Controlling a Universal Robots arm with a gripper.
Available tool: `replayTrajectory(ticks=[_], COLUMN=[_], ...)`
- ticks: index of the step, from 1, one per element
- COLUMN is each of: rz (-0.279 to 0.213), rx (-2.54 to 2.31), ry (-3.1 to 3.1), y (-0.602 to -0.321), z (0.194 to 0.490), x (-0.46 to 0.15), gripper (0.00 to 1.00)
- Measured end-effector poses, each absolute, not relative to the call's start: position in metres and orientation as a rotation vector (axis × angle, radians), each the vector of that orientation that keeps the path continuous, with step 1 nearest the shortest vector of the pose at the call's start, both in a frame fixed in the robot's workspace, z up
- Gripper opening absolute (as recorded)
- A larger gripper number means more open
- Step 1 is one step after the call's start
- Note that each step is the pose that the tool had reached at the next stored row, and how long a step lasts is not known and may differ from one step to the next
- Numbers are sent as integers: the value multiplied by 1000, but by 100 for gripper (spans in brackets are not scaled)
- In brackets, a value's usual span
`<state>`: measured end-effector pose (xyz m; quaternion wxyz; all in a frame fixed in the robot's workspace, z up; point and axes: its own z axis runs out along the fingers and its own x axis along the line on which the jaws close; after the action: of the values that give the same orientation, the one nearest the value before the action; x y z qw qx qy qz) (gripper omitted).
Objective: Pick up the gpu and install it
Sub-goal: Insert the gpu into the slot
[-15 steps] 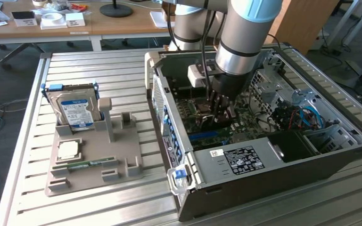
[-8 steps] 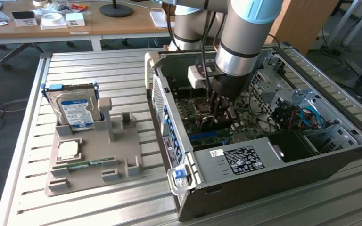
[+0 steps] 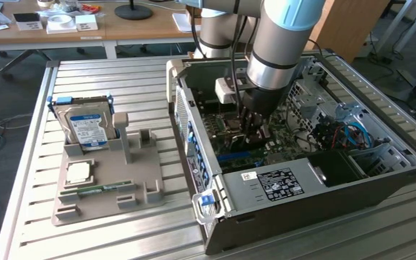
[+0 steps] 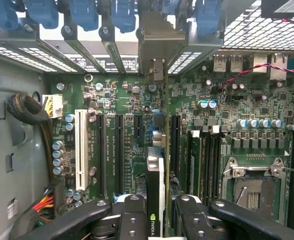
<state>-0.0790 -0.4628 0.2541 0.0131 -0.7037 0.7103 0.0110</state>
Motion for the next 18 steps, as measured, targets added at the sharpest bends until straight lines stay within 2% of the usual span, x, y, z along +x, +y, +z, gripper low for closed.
replayTrajectory(ticks=[18], rz=[34], rx=[-2183], ry=[2221], y=[-463], z=[249], x=[-80], gripper=[27])
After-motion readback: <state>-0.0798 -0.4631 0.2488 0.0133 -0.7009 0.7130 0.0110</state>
